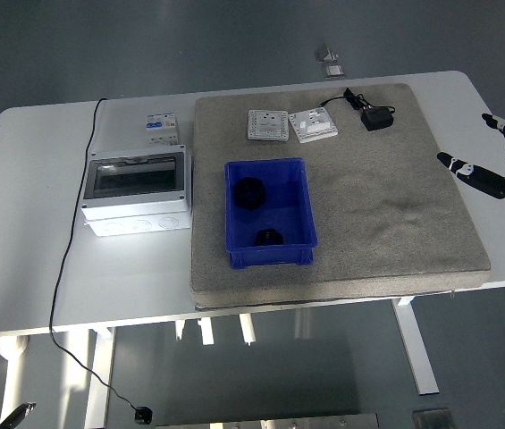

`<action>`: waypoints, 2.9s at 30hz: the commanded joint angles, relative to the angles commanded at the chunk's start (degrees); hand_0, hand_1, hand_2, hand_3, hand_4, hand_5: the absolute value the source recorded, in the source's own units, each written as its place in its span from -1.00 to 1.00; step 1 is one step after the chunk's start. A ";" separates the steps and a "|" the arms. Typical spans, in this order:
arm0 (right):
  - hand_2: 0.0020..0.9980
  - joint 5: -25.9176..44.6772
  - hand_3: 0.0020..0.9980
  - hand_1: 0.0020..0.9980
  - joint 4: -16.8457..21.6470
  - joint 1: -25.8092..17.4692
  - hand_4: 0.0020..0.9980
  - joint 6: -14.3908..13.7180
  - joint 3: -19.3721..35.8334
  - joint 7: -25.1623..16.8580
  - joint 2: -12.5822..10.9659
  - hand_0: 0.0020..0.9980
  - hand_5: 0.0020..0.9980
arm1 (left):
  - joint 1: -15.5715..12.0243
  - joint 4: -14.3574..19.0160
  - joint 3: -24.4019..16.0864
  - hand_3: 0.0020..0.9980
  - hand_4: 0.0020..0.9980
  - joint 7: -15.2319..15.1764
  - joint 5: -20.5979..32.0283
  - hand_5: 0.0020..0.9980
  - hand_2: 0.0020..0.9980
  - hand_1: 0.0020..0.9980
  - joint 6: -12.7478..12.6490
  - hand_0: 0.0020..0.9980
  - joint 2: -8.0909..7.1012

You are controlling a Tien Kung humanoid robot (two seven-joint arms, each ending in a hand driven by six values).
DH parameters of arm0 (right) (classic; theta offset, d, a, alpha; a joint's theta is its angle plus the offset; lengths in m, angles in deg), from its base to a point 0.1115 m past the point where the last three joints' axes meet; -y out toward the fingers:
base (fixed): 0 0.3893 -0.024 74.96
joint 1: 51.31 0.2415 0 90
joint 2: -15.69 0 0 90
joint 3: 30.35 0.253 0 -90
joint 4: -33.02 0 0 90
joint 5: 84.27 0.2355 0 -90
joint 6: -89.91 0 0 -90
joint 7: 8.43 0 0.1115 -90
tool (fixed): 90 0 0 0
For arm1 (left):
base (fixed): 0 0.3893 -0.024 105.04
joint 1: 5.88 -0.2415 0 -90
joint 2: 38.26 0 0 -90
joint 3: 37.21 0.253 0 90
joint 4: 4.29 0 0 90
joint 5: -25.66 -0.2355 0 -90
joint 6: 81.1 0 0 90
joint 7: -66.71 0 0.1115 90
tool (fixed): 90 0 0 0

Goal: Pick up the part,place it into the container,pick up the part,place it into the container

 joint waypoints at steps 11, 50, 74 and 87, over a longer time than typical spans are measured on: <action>1.00 7.20 1.00 1.00 0.14 -1.61 1.00 -4.81 4.16 -5.29 -0.77 1.00 0.42 | -0.04 -0.04 0.34 0.63 0.74 -0.15 0.44 0.69 0.47 0.41 -0.04 0.39 -0.16; 0.74 23.67 0.95 0.37 1.44 -5.21 1.00 -8.46 10.61 -12.44 -1.15 0.43 0.57 | -0.15 0.74 0.33 0.63 0.75 1.57 0.43 0.69 0.47 0.41 -0.67 0.39 -1.63; 0.58 18.73 0.74 -0.02 3.68 -1.34 1.00 -5.49 3.16 -8.77 -1.95 0.04 0.19 | -0.12 0.48 0.08 0.64 0.77 0.87 0.41 0.72 0.48 0.41 -0.92 0.39 -0.48; 0.59 6.19 0.72 -0.03 6.78 -0.19 1.00 2.81 2.11 0.59 -3.32 -0.02 0.16 | -0.07 0.32 0.07 0.65 0.78 0.28 0.55 0.74 0.49 0.41 -1.07 0.39 -0.27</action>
